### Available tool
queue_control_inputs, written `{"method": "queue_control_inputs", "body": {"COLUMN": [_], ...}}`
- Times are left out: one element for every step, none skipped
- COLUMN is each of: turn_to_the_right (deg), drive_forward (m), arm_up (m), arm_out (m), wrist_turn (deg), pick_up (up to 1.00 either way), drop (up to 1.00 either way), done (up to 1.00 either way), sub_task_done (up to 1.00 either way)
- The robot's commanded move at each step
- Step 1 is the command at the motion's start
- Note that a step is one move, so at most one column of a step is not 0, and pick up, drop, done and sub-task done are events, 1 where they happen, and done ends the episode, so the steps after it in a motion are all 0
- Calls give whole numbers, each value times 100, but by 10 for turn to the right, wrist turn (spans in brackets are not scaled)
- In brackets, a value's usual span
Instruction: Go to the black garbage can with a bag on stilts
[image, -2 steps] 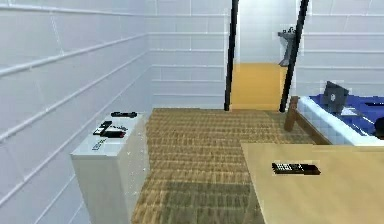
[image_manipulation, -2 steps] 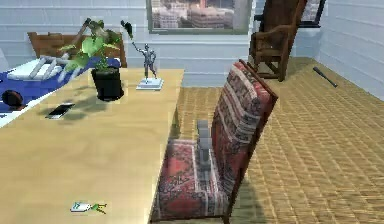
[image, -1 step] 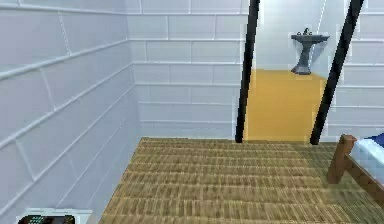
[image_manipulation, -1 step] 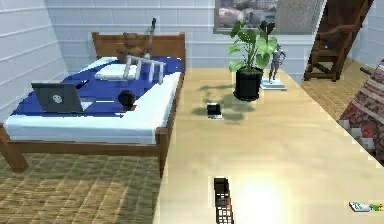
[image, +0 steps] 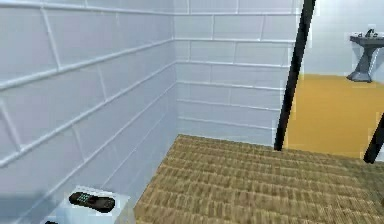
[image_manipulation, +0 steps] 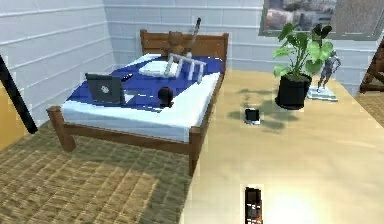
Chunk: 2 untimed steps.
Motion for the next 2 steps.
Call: {"method": "queue_control_inputs", "body": {"turn_to_the_right": [0, 360], "drive_forward": [20, 0], "arm_up": [0, 0], "arm_out": [0, 0], "wrist_turn": [0, 0], "pick_up": [0, 0], "drop": [0, 0], "done": [0, 0], "sub_task_done": [0, 0]}}
